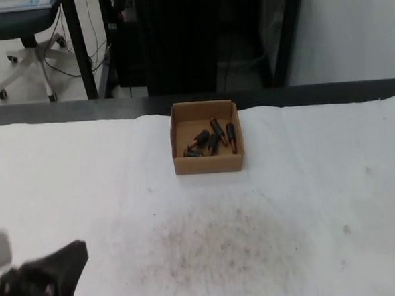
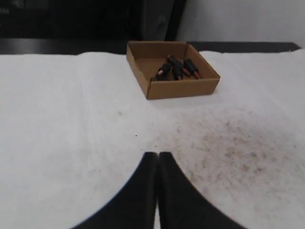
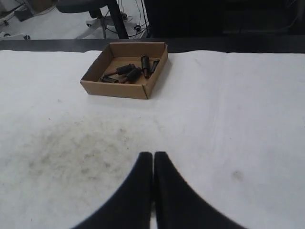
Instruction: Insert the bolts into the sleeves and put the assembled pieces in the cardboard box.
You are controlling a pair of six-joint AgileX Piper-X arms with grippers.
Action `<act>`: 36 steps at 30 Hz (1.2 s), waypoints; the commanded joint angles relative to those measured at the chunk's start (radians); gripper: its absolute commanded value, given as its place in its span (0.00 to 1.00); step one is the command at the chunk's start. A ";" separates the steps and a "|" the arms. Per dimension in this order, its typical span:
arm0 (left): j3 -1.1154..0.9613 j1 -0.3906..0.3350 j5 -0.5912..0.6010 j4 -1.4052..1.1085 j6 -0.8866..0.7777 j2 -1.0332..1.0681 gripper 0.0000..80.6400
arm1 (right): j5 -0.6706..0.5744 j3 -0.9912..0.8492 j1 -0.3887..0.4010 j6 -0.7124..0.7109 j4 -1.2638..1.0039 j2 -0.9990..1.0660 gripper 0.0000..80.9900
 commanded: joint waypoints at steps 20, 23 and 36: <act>0.107 -0.001 -0.016 -0.079 -0.008 -0.121 0.00 | 0.054 0.144 -0.002 -0.003 -0.012 -0.016 0.01; 0.107 -0.001 -0.016 -0.079 -0.008 -0.121 0.00 | 0.054 0.144 -0.002 -0.003 -0.012 -0.016 0.01; 0.107 -0.001 -0.016 0.013 -0.008 -0.121 0.00 | 0.054 0.223 -0.002 -0.003 -0.101 -0.018 0.01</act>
